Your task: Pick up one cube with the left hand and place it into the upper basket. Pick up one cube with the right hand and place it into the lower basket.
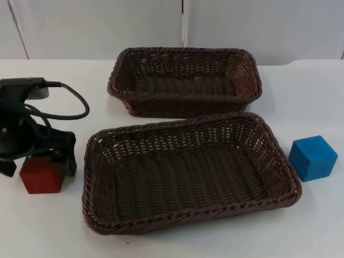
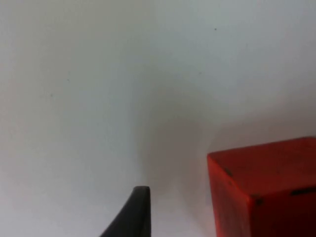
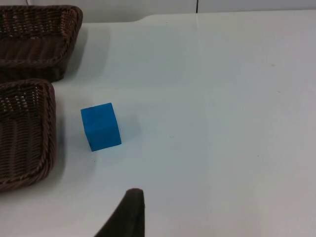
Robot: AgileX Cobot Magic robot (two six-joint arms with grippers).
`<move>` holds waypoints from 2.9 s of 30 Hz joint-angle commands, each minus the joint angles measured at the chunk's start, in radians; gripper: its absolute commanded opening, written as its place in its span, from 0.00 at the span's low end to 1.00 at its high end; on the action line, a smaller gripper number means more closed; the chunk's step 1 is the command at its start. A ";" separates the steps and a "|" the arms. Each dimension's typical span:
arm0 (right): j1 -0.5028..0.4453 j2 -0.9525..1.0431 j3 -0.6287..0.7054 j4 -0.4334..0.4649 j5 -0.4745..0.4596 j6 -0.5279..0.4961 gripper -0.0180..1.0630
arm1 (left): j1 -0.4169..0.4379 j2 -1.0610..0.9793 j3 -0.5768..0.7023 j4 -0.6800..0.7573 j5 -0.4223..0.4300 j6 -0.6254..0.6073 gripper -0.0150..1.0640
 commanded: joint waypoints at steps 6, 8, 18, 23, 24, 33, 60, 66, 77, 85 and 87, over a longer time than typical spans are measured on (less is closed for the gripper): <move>-0.006 -0.004 0.002 0.000 -0.003 -0.003 0.99 | -0.006 0.012 0.004 0.003 -0.015 -0.007 0.96; -0.006 -0.004 0.002 0.000 -0.003 -0.003 0.99 | -0.006 0.012 0.004 0.003 -0.015 -0.007 0.89; -0.006 -0.004 0.002 0.000 -0.003 -0.003 0.99 | -0.006 0.005 0.004 -0.031 -0.003 -0.007 0.23; -0.006 -0.004 0.002 0.000 -0.003 -0.003 0.99 | -0.006 -0.034 0.004 -0.031 0.019 -0.007 0.01; -0.006 -0.004 0.002 0.000 -0.003 -0.003 0.99 | -0.006 -0.054 0.004 -0.031 0.026 -0.007 0.01; -0.006 -0.004 0.002 0.000 -0.003 -0.003 0.99 | -0.006 -0.279 0.004 -0.058 0.048 -0.007 0.01; -0.006 -0.004 0.002 0.000 -0.003 -0.003 0.99 | -0.006 -0.557 0.004 -0.080 0.018 0.019 0.01; -0.006 -0.004 0.002 0.000 -0.003 -0.003 0.99 | -0.006 -0.557 0.004 -0.083 0.018 0.022 0.01; -0.006 -0.004 0.002 0.000 -0.003 -0.003 0.99 | -0.006 -0.557 0.004 -0.083 0.012 0.030 0.01; -0.006 -0.004 0.002 0.000 -0.003 -0.003 0.99 | -0.006 -0.557 0.002 -0.083 -0.010 0.030 0.01; -0.006 -0.004 0.002 0.000 -0.003 -0.003 0.99 | -0.006 -0.556 0.002 -0.083 -0.014 0.030 0.01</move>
